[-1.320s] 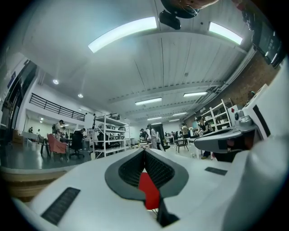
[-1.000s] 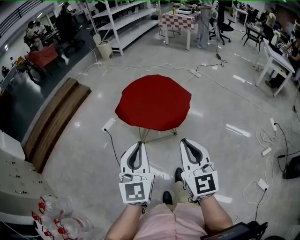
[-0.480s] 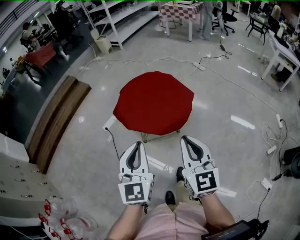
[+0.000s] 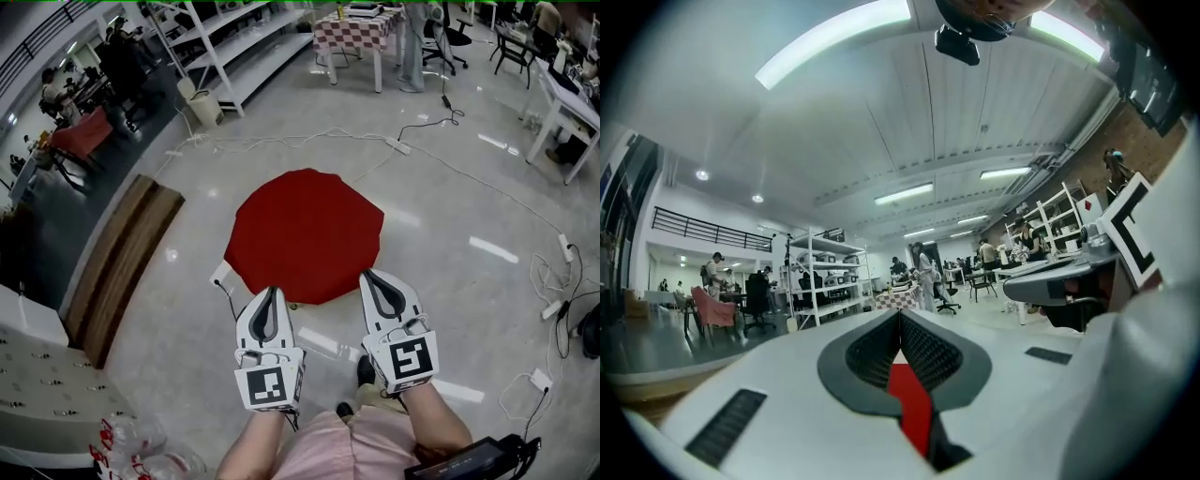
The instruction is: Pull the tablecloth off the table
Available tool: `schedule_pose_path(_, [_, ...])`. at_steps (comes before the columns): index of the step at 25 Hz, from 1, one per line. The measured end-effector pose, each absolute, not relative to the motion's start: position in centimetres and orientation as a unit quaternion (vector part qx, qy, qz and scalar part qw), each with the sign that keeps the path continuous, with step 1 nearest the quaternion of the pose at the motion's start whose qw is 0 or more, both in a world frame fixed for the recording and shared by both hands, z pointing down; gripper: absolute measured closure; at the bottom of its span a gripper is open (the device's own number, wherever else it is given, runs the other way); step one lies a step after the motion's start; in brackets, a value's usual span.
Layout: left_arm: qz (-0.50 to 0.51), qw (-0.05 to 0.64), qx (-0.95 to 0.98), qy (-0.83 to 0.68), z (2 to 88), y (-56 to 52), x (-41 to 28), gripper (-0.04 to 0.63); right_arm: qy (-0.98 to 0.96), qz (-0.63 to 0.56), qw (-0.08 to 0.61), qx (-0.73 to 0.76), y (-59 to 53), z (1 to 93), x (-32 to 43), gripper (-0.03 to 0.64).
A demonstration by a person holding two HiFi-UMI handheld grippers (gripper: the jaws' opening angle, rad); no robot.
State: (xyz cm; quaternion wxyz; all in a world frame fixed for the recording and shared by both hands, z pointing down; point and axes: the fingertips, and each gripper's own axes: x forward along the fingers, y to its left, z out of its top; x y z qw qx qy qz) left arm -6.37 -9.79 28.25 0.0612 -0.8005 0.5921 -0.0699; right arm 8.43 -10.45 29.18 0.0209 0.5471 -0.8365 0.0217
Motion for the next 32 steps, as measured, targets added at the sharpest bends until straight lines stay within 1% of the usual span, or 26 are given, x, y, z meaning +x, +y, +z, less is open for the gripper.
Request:
schedule_pose_path(14, [-0.057, 0.093, -0.786, 0.608, 26.2, -15.3, -3.7, 0.571, -0.853, -0.009, -0.001, 0.522, -16.8, 27.7, 10.7, 0.600])
schedule_pose_path(25, [-0.056, 0.085, -0.774, 0.626, 26.8, -16.6, -6.0, 0.571, -0.861, -0.003, 0.008, 0.508, -19.1, 28.8, 8.8, 0.600])
schedule_pose_path(32, [-0.053, 0.061, -0.773, 0.629, 27.9, -17.6, -8.8, 0.571, -0.865, -0.004, 0.029, 0.501, -19.8, 29.2, 6.1, 0.600])
